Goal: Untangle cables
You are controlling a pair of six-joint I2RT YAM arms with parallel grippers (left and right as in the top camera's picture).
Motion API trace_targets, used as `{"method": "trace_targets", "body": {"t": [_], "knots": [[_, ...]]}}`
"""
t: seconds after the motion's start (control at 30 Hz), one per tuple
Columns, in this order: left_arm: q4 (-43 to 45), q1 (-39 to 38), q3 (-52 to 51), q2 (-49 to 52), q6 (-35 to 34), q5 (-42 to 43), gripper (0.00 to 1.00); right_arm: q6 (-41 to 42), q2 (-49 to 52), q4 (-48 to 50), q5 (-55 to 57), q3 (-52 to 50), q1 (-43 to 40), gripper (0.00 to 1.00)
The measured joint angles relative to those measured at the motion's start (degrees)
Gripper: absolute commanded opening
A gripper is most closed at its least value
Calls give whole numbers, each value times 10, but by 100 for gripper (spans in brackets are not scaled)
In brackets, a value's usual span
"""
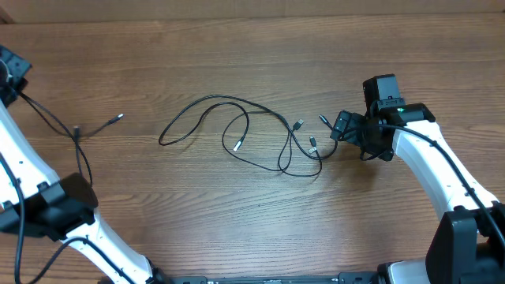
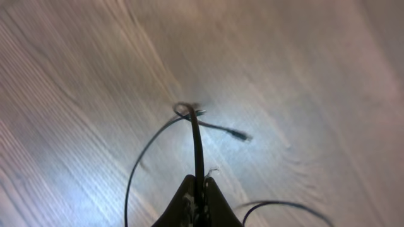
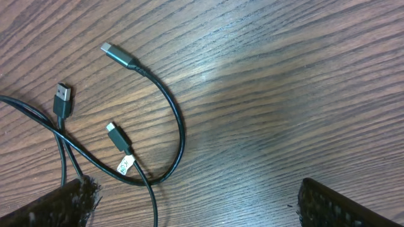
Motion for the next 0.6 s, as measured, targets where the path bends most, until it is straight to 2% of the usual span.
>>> {"method": "trace_targets", "body": {"t": [0.43,0.5,0.6], "knots": [[0,0,0,61,11,-21,5,0,0,0,0,0,0,100],[0,0,0,61,12,-36,10,0,0,0,0,0,0,100],[0,0,0,61,16,-56,26,0,0,0,0,0,0,100]]}}
